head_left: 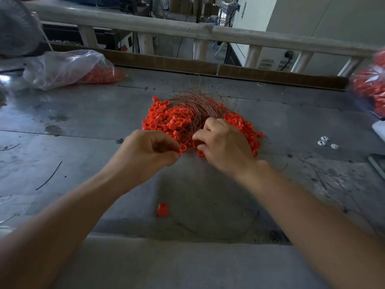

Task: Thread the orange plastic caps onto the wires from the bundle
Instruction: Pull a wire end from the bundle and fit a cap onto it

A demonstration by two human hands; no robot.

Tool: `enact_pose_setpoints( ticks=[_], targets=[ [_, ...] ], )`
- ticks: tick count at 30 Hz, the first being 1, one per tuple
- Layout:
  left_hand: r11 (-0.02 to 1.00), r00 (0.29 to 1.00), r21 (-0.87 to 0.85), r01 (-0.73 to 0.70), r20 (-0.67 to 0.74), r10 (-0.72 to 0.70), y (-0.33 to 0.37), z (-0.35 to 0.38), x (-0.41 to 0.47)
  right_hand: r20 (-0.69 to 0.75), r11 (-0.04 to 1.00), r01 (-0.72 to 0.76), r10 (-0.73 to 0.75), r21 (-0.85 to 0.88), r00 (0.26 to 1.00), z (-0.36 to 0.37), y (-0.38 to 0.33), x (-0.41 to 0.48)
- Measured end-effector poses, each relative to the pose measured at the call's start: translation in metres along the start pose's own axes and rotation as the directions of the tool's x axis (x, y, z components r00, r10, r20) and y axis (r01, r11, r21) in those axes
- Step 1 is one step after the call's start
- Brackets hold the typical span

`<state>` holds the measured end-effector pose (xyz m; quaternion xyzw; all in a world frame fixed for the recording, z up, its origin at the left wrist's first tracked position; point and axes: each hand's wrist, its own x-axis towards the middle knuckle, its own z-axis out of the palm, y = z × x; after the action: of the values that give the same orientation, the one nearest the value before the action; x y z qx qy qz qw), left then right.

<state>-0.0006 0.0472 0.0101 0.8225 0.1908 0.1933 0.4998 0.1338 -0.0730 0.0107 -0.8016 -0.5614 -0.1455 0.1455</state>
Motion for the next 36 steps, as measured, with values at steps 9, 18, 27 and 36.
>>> enact_pose_setpoints(
  ticks=[9, 18, 27, 36],
  targets=[
    [1.000, 1.000, 0.013, -0.018, 0.026, 0.018, -0.001, 0.000, 0.000, -0.122, 0.991, -0.032, 0.048, 0.133, 0.991, -0.010, 0.001, -0.001],
    [0.998, 0.995, 0.006, -0.067, 0.077, 0.067, 0.002, 0.002, -0.003, -0.335, 0.780, -0.013, 0.285, 0.626, 0.898, -0.045, 0.002, -0.012],
    [0.974, 0.964, -0.083, -0.213, 0.145, 0.223, 0.012, 0.002, -0.011, -0.387, 0.840, 0.138, 0.091, 0.524, 0.917, -0.028, -0.008, -0.024],
    [0.891, 0.937, -0.395, -0.224, 0.165, 0.309, 0.018, -0.001, -0.015, -0.269, 0.700, 0.113, 0.117, 0.705, 0.956, -0.029, -0.023, -0.030]
  ],
)
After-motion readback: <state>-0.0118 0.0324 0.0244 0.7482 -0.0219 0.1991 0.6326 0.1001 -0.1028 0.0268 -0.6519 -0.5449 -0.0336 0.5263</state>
